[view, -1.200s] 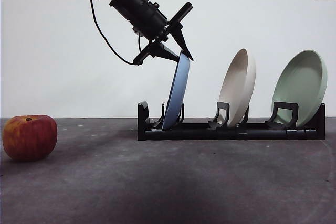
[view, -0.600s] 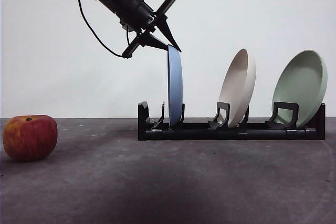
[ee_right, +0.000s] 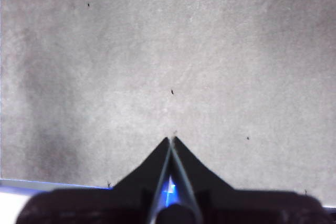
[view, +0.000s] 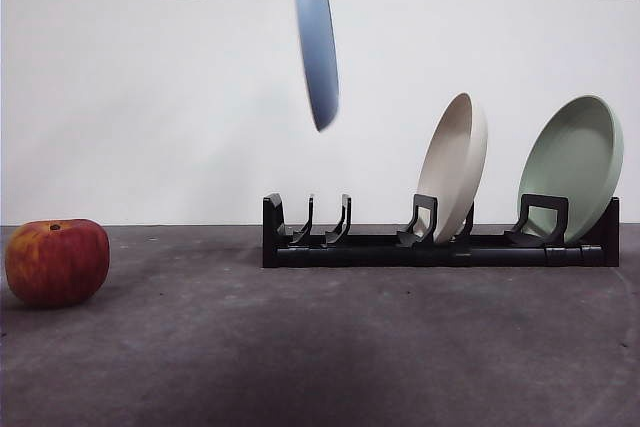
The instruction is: Take the blue plate from the plate rack,put the plate on the table,take the apple from the table,put the apple in the plate
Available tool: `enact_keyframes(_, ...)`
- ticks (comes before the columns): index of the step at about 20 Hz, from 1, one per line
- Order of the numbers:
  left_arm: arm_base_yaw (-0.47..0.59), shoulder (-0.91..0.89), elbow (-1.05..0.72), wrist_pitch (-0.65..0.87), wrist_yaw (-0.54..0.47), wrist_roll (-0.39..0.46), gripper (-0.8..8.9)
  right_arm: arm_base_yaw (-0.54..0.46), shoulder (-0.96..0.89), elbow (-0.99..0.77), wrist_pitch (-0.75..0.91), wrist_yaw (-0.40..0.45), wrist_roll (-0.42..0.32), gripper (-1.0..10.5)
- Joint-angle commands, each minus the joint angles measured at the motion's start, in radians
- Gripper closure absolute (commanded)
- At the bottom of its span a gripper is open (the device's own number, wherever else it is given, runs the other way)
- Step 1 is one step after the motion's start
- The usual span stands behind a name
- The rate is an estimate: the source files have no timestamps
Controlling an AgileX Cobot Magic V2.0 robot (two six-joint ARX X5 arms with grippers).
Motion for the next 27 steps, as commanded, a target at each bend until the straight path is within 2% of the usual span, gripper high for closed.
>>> enact_keyframes(1,-0.009,-0.049,-0.003,-0.066,0.008,0.167,8.18,0.001,0.001,0.005,-0.001,0.000,0.004,9.5)
enact_keyframes(10,-0.055,-0.166,-0.003,-0.304,-0.022,0.392,8.19,0.001,0.001,0.005,-0.001,0.000,0.005,9.5)
enact_keyframes(14,-0.129,-0.195,-0.005,-0.322,-0.052,0.433,8.19,0.001,0.001,0.005,-0.008,0.000,0.005,9.5)
enact_keyframes(15,-0.151,-0.215,-0.010,-0.322,-0.093,0.438,8.20,0.001,0.001,0.005,-0.020,0.000,0.005,9.5)
enact_keyframes(18,-0.257,-0.305,-0.088,-0.323,-0.430,0.461,8.21,0.001,0.000,0.005,-0.043,0.000,0.004,9.5)
enact_keyframes(19,-0.291,-0.347,-0.144,-0.323,-0.499,0.460,8.20,0.001,0.000,0.005,-0.046,0.000,0.004,9.5)
enact_keyframes(24,-0.454,-0.519,-0.477,-0.322,-0.521,0.454,8.20,0.001,0.000,0.005,-0.027,0.000,0.004,9.5)
enact_keyframes(27,-0.568,-0.531,-0.613,-0.318,-0.642,0.454,8.20,0.001,0.000,0.005,-0.017,0.000,0.004,9.5)
